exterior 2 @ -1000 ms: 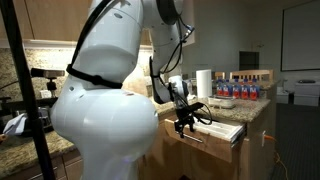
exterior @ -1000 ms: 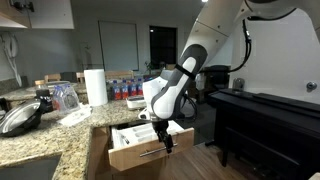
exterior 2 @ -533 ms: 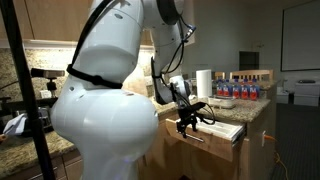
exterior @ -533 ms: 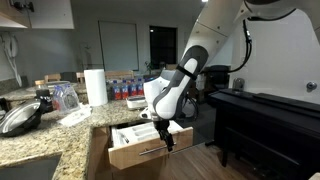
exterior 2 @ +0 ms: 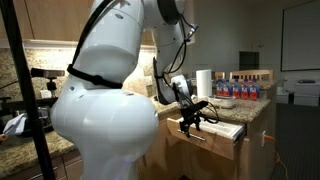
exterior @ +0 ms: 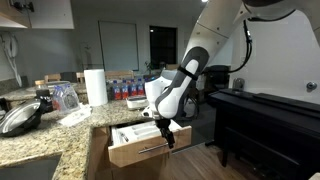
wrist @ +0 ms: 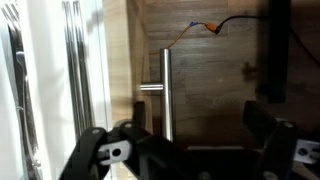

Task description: Close the drawer

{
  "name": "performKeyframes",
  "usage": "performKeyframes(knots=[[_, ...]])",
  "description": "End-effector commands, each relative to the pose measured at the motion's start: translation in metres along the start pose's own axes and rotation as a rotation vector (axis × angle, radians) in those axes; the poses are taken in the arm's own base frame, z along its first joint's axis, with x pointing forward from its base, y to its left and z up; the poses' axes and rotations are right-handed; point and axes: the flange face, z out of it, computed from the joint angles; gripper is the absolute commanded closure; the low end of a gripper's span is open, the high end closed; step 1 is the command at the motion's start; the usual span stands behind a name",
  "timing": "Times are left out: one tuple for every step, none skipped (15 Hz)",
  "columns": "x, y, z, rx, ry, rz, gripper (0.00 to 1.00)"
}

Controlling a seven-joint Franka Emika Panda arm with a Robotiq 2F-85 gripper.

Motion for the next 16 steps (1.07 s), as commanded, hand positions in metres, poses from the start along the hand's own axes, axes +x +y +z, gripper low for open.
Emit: performKeyframes(knots=[[0.003,0.012,0.004,-0.027,-0.017,0.01,0.0],[0.004,0.015,0.006,-0.027,-0.02,0.009,0.0],[0.005,0.017,0.007,-0.027,-0.022,0.007,0.0],[0.006,0.021,0.009,-0.028,-0.025,0.006,0.0],[0.007,0.023,0.01,-0.03,-0.027,0.004,0.0],[0.008,0.027,0.012,-0.032,-0.03,0.001,0.0],[0.011,0.03,0.013,-0.035,-0.031,0.001,0.0],[0.014,0.034,0.013,-0.043,-0.033,0.0,0.0],[0.016,0.036,0.014,-0.048,-0.034,-0.002,0.0],[0.018,0.04,0.014,-0.06,-0.037,-0.006,0.0],[0.019,0.043,0.014,-0.067,-0.041,-0.008,0.0],[0.022,0.046,0.014,-0.077,-0.044,-0.011,0.0],[0.024,0.049,0.014,-0.092,-0.048,-0.011,0.0],[0.027,0.052,0.014,-0.105,-0.051,-0.008,0.0],[0.027,0.055,0.014,-0.118,-0.055,-0.006,0.0],[0.03,0.057,0.013,-0.133,-0.061,-0.006,0.0]])
